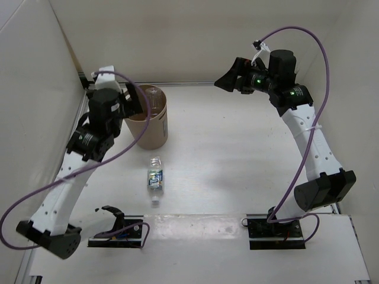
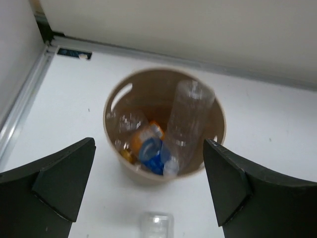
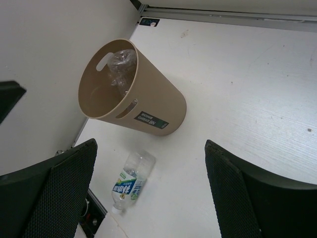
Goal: Put the plastic bottles in the bin
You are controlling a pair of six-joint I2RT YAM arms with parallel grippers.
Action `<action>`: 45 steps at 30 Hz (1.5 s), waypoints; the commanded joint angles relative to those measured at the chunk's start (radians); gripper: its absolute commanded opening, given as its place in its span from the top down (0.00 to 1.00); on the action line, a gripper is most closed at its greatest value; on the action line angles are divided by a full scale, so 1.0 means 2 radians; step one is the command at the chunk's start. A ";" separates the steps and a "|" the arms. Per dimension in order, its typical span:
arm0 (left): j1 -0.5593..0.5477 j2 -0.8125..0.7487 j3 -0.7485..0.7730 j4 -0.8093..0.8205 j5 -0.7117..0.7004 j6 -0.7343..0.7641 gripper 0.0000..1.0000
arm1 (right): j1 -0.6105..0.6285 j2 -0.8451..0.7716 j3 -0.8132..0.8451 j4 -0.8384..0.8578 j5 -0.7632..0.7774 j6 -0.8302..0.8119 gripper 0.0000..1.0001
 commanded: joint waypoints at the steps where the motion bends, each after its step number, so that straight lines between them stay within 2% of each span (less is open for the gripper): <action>1: -0.016 -0.049 -0.064 -0.026 0.059 -0.015 0.00 | 0.000 -0.011 -0.005 0.021 -0.001 0.003 0.10; 6: -0.054 -0.092 -0.188 -0.022 0.051 -0.046 0.00 | 0.005 -0.009 -0.006 0.022 -0.004 0.004 0.10; 9: -0.060 -0.107 -0.228 -0.004 0.052 -0.061 0.00 | 0.006 -0.007 -0.005 0.021 -0.004 0.003 0.10; 12: -0.065 -0.087 -0.253 0.017 0.072 -0.061 0.00 | 0.004 -0.007 -0.004 0.022 -0.005 0.000 0.10; 18: -0.078 -0.015 -0.270 0.021 0.108 -0.073 0.00 | 0.006 -0.010 -0.005 0.021 -0.002 -0.003 0.10; 26: -0.083 0.008 -0.311 0.015 0.111 -0.123 0.00 | -0.001 -0.016 -0.011 0.018 0.005 -0.004 0.10; 32: -0.083 0.019 -0.336 0.002 0.145 -0.152 0.00 | -0.001 -0.014 -0.012 0.018 0.003 -0.004 0.10; 44: -0.072 0.133 -0.304 -0.031 0.198 -0.148 0.00 | -0.003 -0.020 -0.016 0.018 0.003 -0.003 0.10; 45: -0.069 0.143 -0.303 -0.036 0.199 -0.148 0.03 | -0.003 -0.020 -0.018 0.019 0.005 -0.003 0.10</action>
